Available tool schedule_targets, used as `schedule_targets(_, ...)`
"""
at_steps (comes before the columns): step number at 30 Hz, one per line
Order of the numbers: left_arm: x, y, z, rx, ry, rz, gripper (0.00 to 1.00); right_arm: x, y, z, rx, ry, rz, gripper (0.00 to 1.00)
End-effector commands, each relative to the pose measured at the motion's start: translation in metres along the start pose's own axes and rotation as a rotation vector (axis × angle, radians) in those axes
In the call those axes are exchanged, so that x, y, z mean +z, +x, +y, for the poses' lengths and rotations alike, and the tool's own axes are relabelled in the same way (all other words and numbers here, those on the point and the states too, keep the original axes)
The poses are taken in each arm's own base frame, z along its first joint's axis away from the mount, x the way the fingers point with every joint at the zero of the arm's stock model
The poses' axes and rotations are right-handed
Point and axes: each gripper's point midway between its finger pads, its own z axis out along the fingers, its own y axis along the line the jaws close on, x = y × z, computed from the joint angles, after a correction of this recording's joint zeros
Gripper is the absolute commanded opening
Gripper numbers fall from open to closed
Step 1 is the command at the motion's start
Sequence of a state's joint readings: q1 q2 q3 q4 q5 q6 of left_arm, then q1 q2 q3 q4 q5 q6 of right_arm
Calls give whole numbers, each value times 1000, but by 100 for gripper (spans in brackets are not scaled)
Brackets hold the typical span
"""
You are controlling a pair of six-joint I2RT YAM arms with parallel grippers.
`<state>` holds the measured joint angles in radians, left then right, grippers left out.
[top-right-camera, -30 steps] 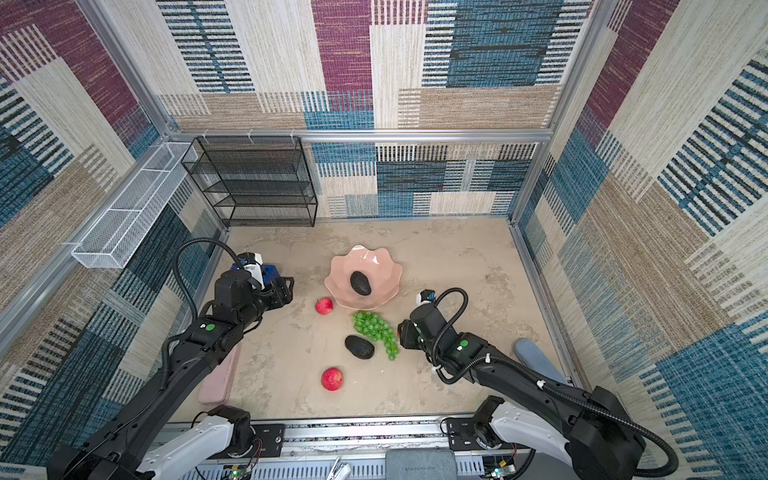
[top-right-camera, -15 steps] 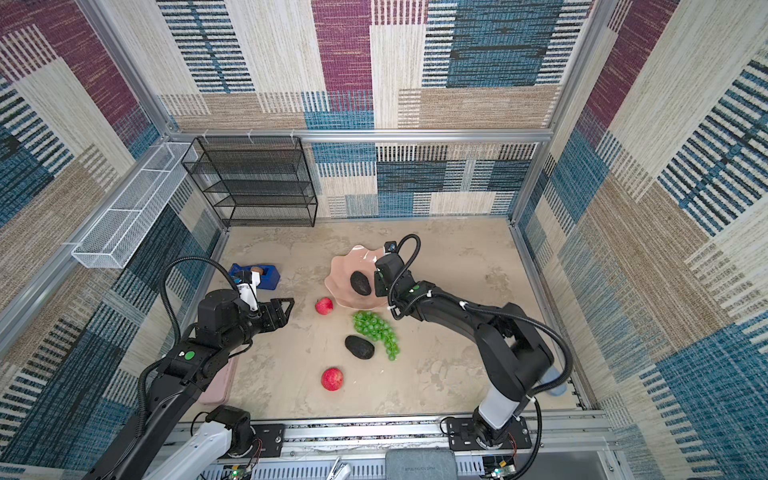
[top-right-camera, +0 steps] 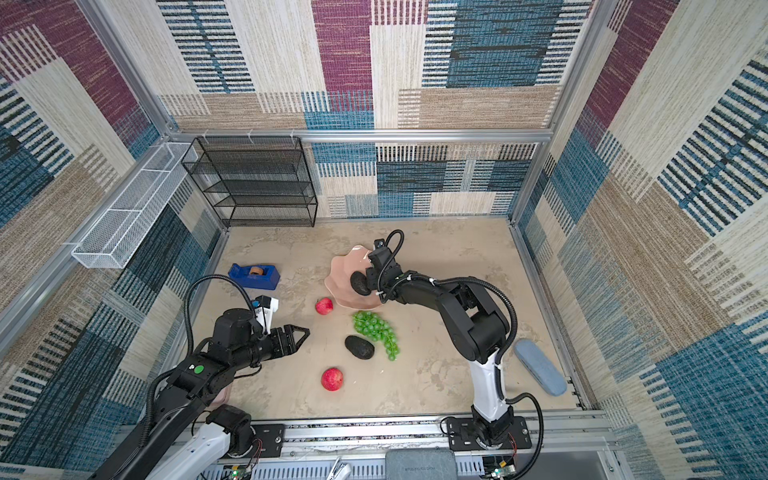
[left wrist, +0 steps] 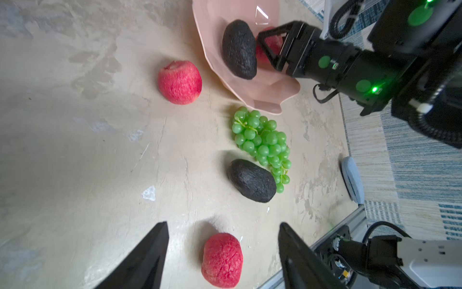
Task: Place and organize the fake fruits in the fruit bowl
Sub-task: 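Place the apple in the bowl with the right gripper while the left gripper reaches out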
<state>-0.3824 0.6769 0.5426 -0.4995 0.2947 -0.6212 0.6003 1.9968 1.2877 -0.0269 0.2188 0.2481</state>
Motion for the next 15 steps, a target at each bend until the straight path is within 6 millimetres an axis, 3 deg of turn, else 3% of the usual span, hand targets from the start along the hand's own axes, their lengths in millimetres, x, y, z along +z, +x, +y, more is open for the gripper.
schedule_targets(1, 4, 15, -2, -38, 19, 54, 73, -1, -12, 5, -1, -20, -35, 71)
schedule_targets(5, 10, 33, -5, -29, 31, 116, 73, -18, -32, 6, 6, -36, -75, 80)
schedule_targets(11, 22, 65, -6, 28, 10, 217, 74, -81, -82, 4, 33, -93, -237, 92)
schedule_targets(15, 34, 83, -9, 67, 3, 265, 75, -107, -80, -1, 54, -116, -278, 99)
